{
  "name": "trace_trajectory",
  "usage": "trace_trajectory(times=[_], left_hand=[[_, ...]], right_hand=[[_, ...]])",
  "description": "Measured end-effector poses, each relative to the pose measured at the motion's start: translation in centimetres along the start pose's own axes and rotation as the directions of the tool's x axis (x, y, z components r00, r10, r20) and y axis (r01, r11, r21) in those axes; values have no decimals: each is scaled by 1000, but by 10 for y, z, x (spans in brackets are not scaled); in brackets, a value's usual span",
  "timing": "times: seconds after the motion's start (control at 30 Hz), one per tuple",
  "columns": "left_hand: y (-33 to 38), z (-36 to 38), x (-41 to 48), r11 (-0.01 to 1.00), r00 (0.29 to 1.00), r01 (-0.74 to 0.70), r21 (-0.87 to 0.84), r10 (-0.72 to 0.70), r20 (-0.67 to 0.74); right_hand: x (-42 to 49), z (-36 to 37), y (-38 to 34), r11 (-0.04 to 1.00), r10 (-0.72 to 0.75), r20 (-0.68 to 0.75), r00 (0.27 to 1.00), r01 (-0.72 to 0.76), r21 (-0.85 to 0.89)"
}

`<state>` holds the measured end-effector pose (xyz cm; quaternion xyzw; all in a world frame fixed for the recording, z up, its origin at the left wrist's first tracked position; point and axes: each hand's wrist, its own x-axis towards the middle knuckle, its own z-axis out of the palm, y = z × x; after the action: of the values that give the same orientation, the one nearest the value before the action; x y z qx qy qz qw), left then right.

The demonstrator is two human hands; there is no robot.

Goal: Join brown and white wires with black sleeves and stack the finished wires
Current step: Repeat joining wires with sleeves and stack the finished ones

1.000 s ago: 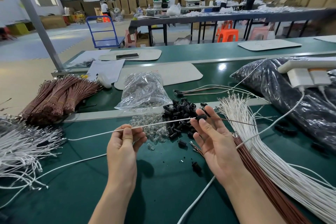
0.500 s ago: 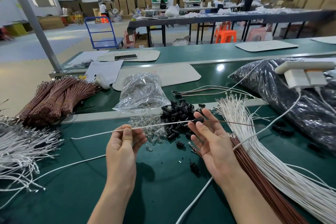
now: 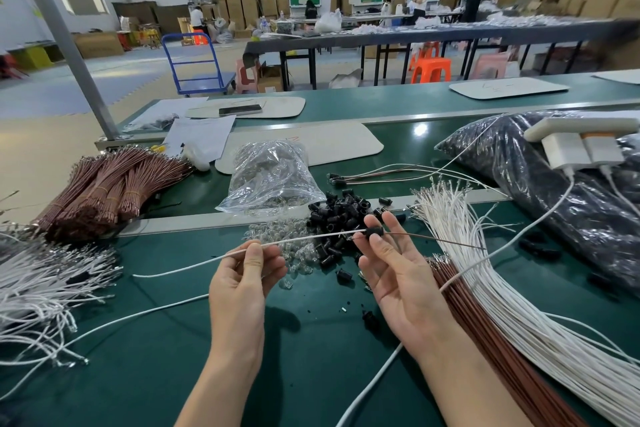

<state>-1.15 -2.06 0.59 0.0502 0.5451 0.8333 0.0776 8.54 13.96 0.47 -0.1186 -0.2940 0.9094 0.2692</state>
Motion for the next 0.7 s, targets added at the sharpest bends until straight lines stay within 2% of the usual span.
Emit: trace_trajectory(times=[0.3, 0.43, 0.5, 0.63, 0.7], left_hand=[[-8, 9, -12, 994, 979, 64, 94, -80, 185], [-11, 13, -18, 983, 944, 74, 171, -124, 305], [-7, 13, -17, 986, 951, 85, 143, -123, 282], [2, 3, -4, 986, 985, 163, -44, -160, 63], [4, -1, 0, 978, 983, 185, -99, -184, 22]], right_hand=[[-5, 10, 14, 982, 26, 52, 998, -16, -188], [-6, 13, 16, 975, 49, 75, 996, -31, -218], [-5, 11, 11, 979, 31, 61, 998, -18, -203], [-4, 5, -1, 988, -10, 36, 999, 15, -152], [-4, 4, -3, 989, -19, 33, 999, 24, -147]])
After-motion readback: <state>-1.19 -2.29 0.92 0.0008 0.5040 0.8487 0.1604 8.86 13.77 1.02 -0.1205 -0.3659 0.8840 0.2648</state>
